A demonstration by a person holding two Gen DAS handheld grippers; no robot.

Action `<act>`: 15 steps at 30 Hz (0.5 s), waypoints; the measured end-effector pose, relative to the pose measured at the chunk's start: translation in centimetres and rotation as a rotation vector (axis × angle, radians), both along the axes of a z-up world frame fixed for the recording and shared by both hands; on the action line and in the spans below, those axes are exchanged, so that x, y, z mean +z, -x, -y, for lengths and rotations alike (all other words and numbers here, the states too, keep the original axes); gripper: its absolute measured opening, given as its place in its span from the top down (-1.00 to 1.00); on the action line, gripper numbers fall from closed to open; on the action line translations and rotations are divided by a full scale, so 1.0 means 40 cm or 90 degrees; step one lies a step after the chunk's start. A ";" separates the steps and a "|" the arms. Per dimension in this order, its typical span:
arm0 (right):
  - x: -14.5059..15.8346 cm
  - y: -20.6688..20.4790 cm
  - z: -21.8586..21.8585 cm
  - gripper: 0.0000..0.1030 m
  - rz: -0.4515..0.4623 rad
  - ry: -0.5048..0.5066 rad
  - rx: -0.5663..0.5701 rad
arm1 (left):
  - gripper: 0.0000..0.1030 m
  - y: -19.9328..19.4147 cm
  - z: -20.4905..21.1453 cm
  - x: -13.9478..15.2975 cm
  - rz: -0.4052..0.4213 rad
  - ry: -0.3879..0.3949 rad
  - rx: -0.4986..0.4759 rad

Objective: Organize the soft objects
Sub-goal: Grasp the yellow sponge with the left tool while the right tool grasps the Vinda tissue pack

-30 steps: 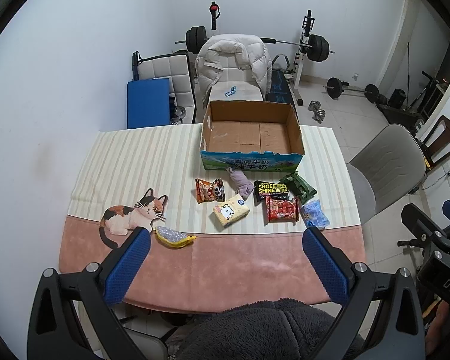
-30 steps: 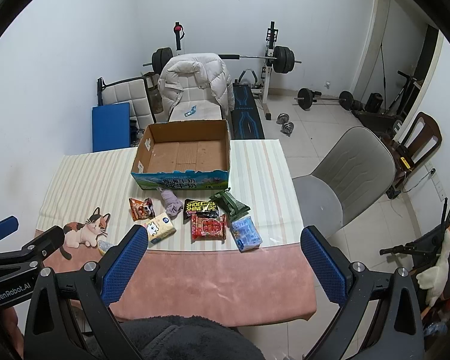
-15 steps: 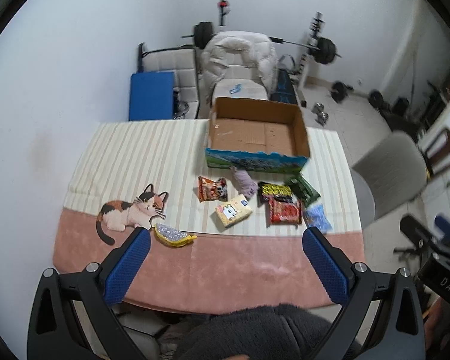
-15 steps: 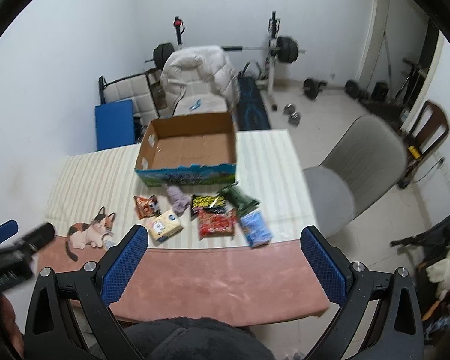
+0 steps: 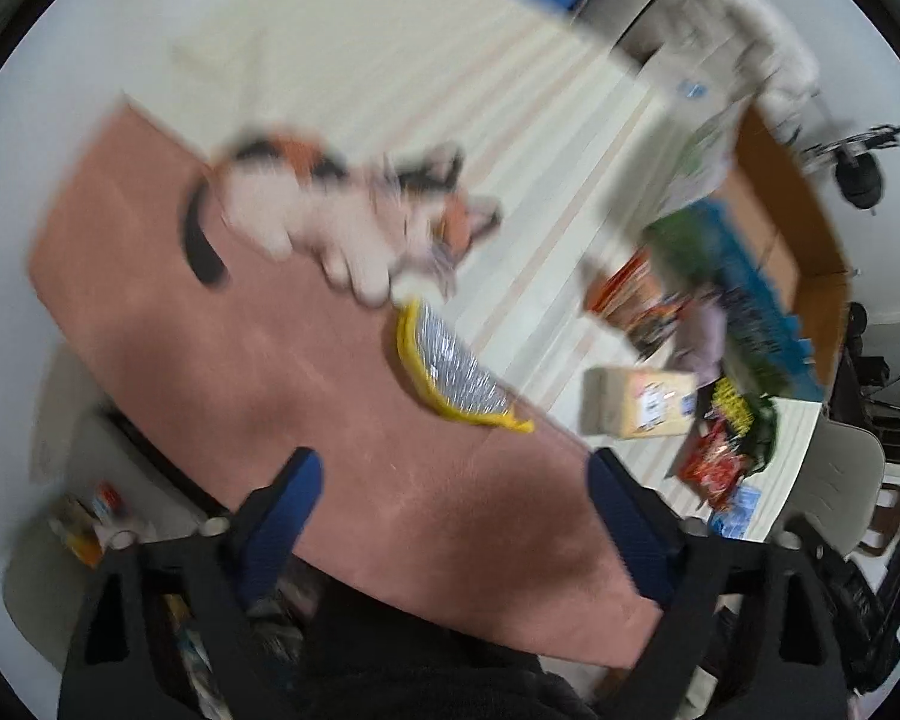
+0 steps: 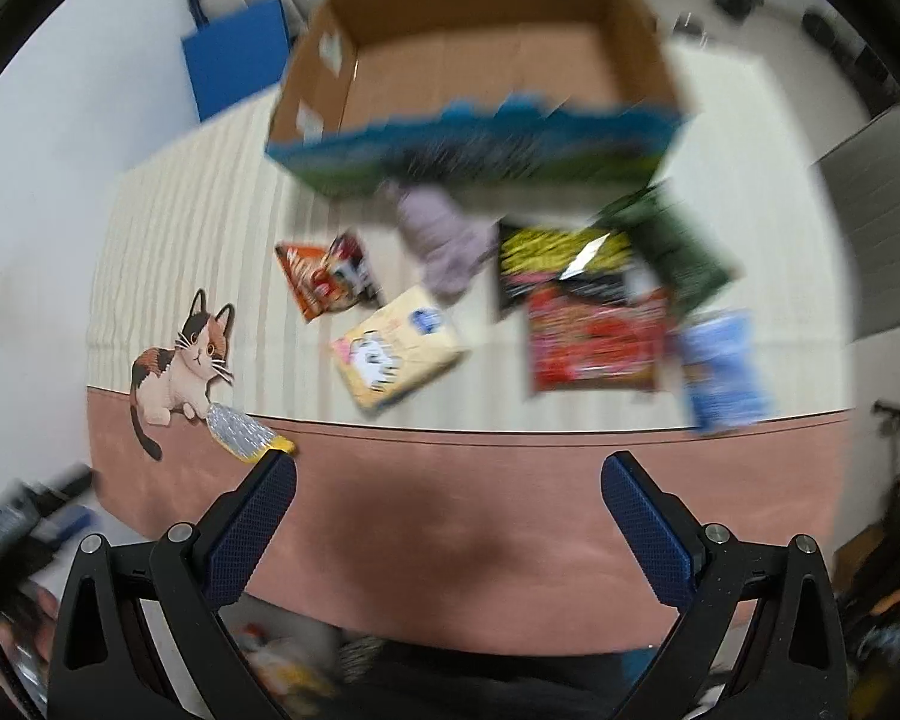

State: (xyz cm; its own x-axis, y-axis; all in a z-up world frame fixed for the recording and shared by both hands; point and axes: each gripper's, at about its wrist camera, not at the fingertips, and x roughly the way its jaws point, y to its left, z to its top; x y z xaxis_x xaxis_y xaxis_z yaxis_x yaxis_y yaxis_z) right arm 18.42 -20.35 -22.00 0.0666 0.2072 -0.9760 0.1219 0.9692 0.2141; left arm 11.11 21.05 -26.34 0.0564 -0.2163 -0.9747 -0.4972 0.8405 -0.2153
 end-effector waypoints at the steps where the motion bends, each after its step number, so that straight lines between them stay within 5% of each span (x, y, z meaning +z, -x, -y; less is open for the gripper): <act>1: -0.053 -0.024 -0.030 -1.00 -0.020 -0.007 -0.010 | -0.55 -0.015 -0.002 -0.059 -0.026 0.027 0.005; 8: -0.338 -0.143 -0.159 -0.89 -0.121 -0.012 -0.106 | -0.47 -0.086 -0.018 -0.347 -0.137 0.141 0.074; 11: -0.393 -0.162 -0.173 -0.76 -0.144 0.001 -0.149 | -0.47 -0.106 -0.022 -0.397 -0.154 0.141 0.083; 12: -0.404 -0.165 -0.178 -0.57 -0.145 0.001 -0.151 | -0.47 -0.111 -0.023 -0.413 -0.163 0.137 0.083; 15: -0.424 -0.160 -0.200 -0.44 -0.154 0.005 -0.115 | -0.18 -0.126 -0.013 -0.434 -0.176 0.110 0.041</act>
State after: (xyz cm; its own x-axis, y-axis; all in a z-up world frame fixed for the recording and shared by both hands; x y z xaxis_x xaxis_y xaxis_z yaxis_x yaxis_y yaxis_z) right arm 24.83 -12.37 -38.95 -0.1333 0.2049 -0.9697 0.3387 0.9289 0.1497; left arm 16.17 21.58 -43.70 -0.1861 -0.3850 -0.9040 -0.6080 0.7679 -0.2018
